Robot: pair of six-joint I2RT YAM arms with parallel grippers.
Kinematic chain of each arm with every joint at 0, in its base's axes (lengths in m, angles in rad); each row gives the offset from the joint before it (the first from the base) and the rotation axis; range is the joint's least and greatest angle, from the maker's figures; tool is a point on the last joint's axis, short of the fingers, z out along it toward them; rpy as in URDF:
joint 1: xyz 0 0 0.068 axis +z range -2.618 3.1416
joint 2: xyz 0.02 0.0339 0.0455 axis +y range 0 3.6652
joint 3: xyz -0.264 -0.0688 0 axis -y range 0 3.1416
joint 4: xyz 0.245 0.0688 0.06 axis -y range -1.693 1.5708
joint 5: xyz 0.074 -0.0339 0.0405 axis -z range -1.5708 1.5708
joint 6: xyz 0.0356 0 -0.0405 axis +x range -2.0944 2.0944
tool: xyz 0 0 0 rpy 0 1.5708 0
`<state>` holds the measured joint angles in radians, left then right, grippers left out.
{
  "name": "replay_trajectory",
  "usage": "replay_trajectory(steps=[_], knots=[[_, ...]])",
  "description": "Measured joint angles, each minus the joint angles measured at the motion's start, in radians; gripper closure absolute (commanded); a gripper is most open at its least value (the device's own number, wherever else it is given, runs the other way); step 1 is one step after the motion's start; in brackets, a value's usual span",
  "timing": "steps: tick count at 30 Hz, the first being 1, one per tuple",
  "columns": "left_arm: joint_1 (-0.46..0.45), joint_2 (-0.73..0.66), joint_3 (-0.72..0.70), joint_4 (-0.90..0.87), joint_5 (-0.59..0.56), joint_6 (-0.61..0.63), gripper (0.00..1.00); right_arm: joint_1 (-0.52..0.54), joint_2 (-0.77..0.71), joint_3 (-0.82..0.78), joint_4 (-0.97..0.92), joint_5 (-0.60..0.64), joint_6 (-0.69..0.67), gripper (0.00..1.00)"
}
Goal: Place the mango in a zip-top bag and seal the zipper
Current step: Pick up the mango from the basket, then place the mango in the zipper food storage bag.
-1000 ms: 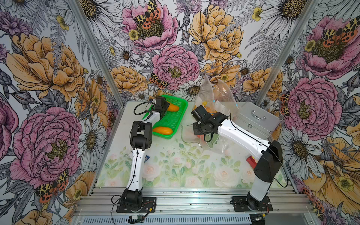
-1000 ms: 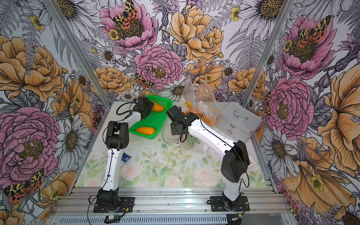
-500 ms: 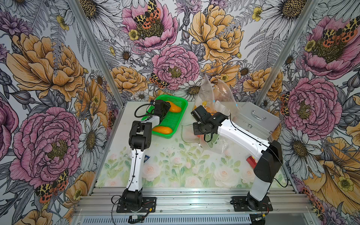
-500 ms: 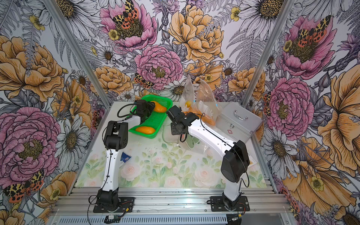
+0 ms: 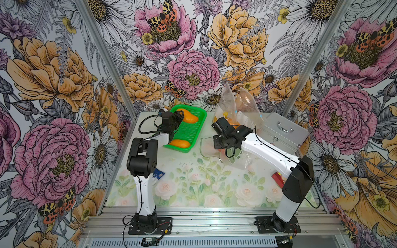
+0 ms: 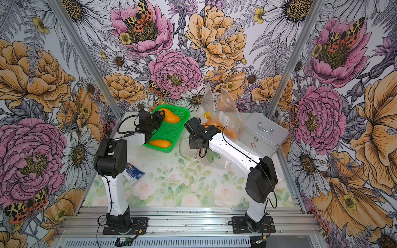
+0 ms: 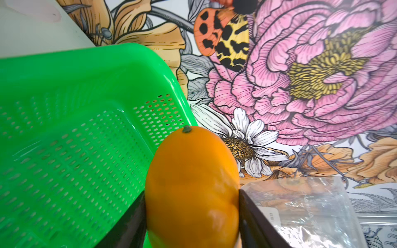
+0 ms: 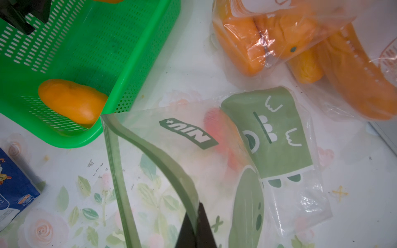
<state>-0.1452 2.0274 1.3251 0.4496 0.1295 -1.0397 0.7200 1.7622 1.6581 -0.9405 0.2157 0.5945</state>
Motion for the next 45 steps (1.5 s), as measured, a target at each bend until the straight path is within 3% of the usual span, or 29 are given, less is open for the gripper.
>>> replay_trajectory(steps=[10,18,25,34,45], knots=[[-0.042,-0.359,-0.320,0.107,0.030,0.044,0.82,-0.012,-0.047,-0.007,0.019,0.000,0.015,1.00],[-0.213,-0.593,-0.518,0.108,0.032,0.087,0.82,-0.015,-0.061,-0.019,0.044,-0.004,0.018,1.00],[-0.368,-0.738,-0.581,0.013,-0.080,0.196,0.81,-0.015,-0.061,-0.019,0.055,-0.013,0.019,1.00],[-0.449,-0.761,-0.604,-0.043,-0.170,0.259,0.79,-0.015,-0.061,-0.019,0.064,-0.032,0.034,1.00],[-0.505,-0.657,-0.612,-0.067,-0.189,0.257,0.72,-0.015,-0.062,-0.019,0.111,-0.057,0.068,1.00]])
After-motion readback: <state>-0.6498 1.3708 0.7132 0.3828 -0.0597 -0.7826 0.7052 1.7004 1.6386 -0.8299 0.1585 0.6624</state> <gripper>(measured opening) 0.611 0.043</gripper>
